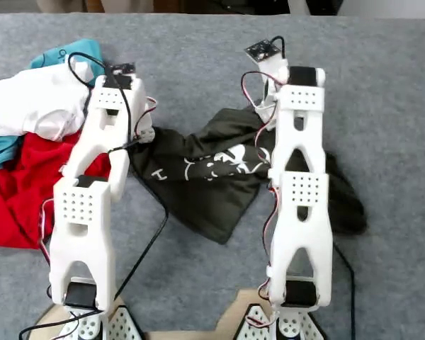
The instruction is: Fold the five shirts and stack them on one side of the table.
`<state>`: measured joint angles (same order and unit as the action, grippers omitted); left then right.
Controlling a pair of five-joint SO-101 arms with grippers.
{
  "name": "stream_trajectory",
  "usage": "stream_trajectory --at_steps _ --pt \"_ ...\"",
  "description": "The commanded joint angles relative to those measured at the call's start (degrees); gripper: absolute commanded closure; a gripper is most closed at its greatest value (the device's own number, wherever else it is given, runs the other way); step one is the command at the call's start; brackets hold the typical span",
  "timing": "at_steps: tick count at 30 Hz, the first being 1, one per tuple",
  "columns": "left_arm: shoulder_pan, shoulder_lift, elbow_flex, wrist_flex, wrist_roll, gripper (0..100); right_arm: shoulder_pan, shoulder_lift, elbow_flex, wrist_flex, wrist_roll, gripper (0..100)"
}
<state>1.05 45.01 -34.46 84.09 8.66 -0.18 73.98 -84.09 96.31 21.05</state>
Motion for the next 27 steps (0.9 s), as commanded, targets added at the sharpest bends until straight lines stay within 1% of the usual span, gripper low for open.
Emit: stream_trajectory --at_steps 1,5,9,16,20,23,27 --pt "-2.46 -0.22 1.76 -4.57 -0.09 98 -0.13 1.01 -6.99 0.97 -0.79 94.9" --pt "-2.37 -0.4 2.2 -5.36 0.0 98 1.01 -0.4 -11.65 2.64 -2.73 96.6" --pt "-2.37 -0.66 2.2 -5.36 0.0 98 2.68 -4.62 -11.03 2.9 -3.16 99.2" --pt "-2.29 -0.75 2.2 -5.36 0.0 98 6.11 -11.12 -11.12 2.55 -3.34 99.3" --pt "-2.46 -0.75 2.2 -5.36 0.0 98 10.51 -12.0 -10.68 1.85 -3.08 99.3" --pt "-2.73 -0.75 2.29 -5.36 0.0 98 15.69 -10.86 -10.42 0.26 -2.9 99.3" --pt "-2.73 -0.75 2.29 -5.36 -0.35 98 20.26 -7.34 -10.42 -0.62 3.34 99.1"
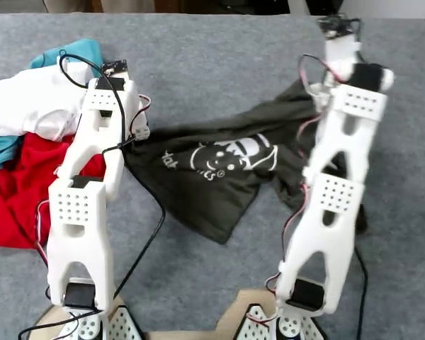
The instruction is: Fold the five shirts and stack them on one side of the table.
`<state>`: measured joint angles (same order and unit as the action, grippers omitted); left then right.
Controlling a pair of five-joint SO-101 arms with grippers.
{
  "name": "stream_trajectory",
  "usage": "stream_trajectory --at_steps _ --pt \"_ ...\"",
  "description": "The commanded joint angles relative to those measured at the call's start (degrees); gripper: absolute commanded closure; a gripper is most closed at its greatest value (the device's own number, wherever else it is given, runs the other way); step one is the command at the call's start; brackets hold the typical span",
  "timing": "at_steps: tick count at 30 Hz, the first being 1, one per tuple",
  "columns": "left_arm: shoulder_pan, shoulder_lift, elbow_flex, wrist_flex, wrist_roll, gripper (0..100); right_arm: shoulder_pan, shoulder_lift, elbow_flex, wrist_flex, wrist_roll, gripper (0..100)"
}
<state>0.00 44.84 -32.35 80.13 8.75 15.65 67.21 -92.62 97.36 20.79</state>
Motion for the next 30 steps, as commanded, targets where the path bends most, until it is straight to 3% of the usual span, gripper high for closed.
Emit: stream_trajectory --at_steps 1,7,10,13,21,25,30 --pt "-1.49 -0.48 0.26 -1.41 -0.53 98 4.79 0.31 -1.98 -1.58 4.22 97.7" --pt "-1.32 -0.22 0.09 -1.41 -0.7 98 4.35 -1.54 -2.77 -0.7 4.04 72.6" --pt "-1.32 -0.22 0.35 -2.29 -0.7 98 2.24 -5.85 -2.59 -0.88 4.04 64.9" --pt "-1.32 -0.22 0.53 -2.29 -0.7 98 -3.12 -7.08 -2.51 -1.05 4.04 67.0" --pt "-1.76 -0.22 0.62 -2.29 -0.88 98 -11.91 3.03 4.09 -5.45 2.73 87.1" --pt "-1.85 -0.13 0.62 -2.29 -2.64 98 -11.56 3.03 4.09 -3.96 -1.58 87.2" --pt "-1.85 -0.13 0.62 -2.29 -2.64 98 -13.23 1.01 4.7 -0.44 -13.19 87.1"
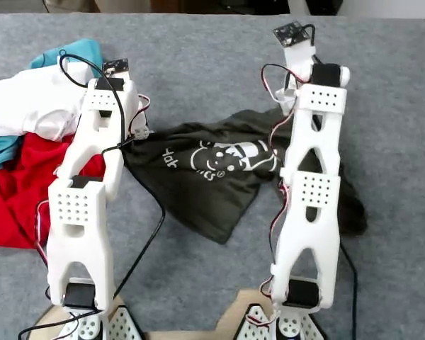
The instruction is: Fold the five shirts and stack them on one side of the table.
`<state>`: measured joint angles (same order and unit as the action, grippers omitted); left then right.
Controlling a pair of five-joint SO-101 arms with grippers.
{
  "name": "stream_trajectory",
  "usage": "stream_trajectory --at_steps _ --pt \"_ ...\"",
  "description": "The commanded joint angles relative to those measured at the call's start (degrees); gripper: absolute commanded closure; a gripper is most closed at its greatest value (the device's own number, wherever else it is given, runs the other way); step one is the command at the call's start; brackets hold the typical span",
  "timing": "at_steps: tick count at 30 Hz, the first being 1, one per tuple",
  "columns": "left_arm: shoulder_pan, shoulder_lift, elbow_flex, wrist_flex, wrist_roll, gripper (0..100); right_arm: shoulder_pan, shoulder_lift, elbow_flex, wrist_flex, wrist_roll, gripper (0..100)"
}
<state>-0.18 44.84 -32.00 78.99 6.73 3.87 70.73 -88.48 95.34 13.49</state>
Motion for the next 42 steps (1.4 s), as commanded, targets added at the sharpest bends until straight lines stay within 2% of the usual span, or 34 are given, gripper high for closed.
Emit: stream_trajectory --at_steps 1,8,15,23,28,31,42 --pt "-1.58 -0.13 0.26 -1.23 -0.62 98 -1.45 -2.95 0.57 2.46 -8.53 87.1" --pt "-1.32 -0.13 0.18 -1.41 -0.62 98 -1.1 -3.47 4.79 5.19 -18.73 87.1" --pt "-1.23 -0.04 -0.26 -1.49 -0.62 98 3.56 -3.56 4.97 5.89 -20.22 87.1" --pt "-1.14 -0.04 -0.26 -1.49 -0.62 98 3.82 -8.04 5.76 6.95 -20.22 87.1" --pt "-1.14 -0.04 -0.26 -1.49 -0.62 98 3.91 -10.77 12.79 6.95 -21.36 86.8" --pt "-1.14 -0.04 -0.26 -1.49 -0.62 98 4.0 -11.56 15.6 6.77 -21.98 82.4" --pt "-1.14 -0.04 -0.18 -1.49 -0.62 98 8.31 -11.47 16.22 5.63 -22.15 80.6"
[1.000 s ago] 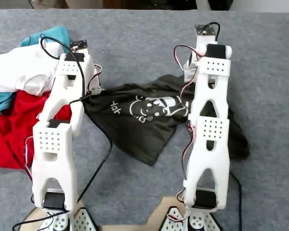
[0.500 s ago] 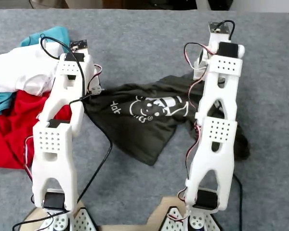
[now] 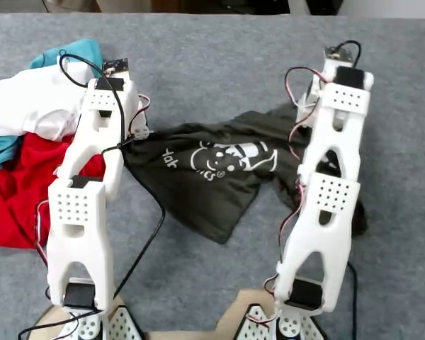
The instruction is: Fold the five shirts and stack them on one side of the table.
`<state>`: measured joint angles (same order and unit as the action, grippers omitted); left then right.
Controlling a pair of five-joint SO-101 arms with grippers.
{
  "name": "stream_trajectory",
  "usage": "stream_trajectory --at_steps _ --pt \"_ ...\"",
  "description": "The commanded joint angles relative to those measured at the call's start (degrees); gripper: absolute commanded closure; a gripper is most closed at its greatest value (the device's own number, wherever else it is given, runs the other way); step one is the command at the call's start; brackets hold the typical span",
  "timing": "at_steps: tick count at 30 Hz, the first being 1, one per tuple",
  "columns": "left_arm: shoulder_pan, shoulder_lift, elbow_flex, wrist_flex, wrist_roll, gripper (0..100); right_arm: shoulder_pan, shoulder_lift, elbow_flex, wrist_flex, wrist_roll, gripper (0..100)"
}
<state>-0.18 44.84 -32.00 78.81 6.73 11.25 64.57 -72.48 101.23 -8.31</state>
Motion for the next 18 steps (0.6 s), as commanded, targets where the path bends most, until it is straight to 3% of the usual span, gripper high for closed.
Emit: stream_trajectory --at_steps 1,18 --pt "-1.14 -0.04 -0.18 -1.32 -0.62 98 0.84 -5.14 0.22 -0.44 -0.35 80.7" --pt "-1.14 -0.04 -0.18 -1.32 -0.62 98 -4.62 -2.95 0.13 -2.11 0.0 80.7"
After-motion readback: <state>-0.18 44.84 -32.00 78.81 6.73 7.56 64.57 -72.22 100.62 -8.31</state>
